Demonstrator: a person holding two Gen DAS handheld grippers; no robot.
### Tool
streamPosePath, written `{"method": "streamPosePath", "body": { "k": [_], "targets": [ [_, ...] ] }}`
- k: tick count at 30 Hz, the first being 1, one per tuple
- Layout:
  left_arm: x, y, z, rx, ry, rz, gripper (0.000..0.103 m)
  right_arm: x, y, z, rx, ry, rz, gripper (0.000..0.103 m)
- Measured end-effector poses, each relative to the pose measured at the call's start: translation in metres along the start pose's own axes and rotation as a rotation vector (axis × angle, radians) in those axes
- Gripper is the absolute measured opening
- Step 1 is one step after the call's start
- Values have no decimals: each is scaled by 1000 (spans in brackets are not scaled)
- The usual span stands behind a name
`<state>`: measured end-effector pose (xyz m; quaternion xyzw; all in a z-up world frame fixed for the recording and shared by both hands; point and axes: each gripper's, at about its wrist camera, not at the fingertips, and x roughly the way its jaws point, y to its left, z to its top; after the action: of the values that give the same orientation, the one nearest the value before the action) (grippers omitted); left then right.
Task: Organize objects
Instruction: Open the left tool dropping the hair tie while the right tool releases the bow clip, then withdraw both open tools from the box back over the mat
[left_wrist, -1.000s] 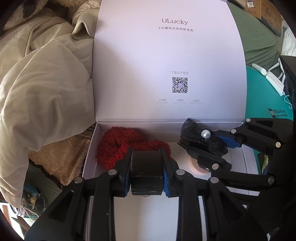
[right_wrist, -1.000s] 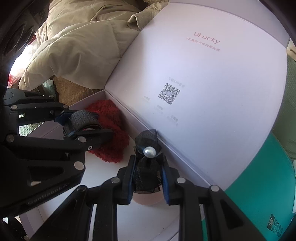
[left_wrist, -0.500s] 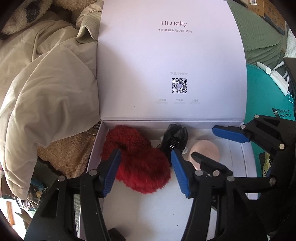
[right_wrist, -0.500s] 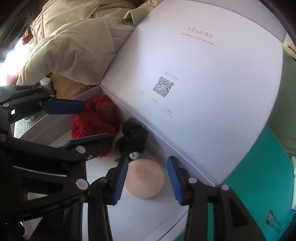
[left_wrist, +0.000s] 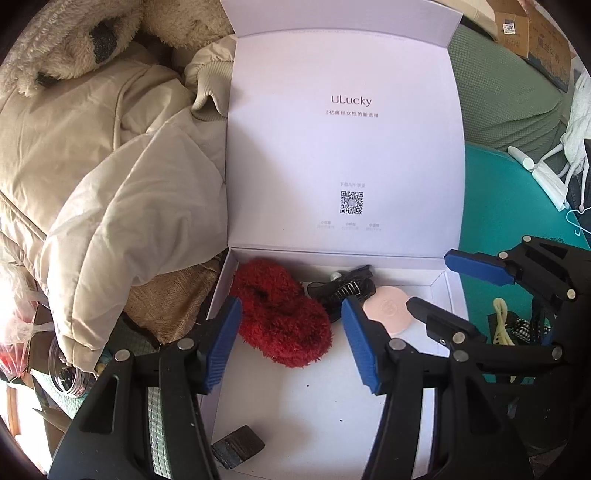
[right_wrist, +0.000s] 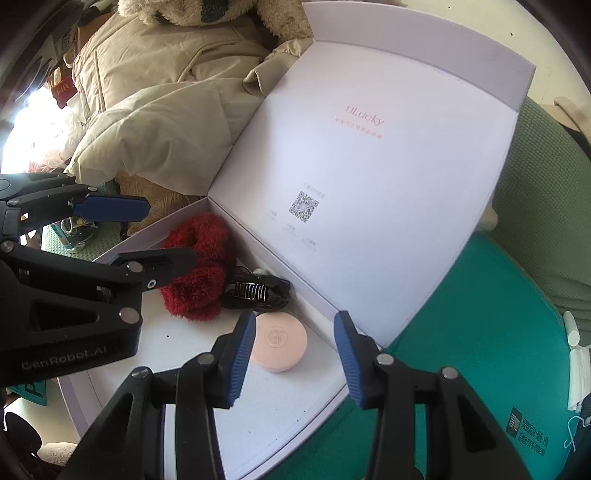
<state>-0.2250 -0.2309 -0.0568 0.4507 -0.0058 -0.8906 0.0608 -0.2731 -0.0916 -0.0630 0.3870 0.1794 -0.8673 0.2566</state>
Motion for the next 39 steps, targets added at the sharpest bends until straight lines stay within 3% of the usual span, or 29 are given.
{"method": "streamPosePath", "body": {
  "k": [6, 8, 19, 39],
  "targets": [
    [-33, 0, 2, -5, -24, 12, 55, -27, 0, 4, -6, -28, -17, 44],
    [-64, 3, 11, -6, -31, 16, 55, -40, 7, -2, -9, -41, -25, 44],
    [-143, -8, 20, -21, -87, 32, 55, -118, -4, 3, -13, -112, -53, 44],
    [-242, -31, -17, -45, -135, 30, 62, -216, 12, -29, -5, -189, -73, 44]
  ]
}}
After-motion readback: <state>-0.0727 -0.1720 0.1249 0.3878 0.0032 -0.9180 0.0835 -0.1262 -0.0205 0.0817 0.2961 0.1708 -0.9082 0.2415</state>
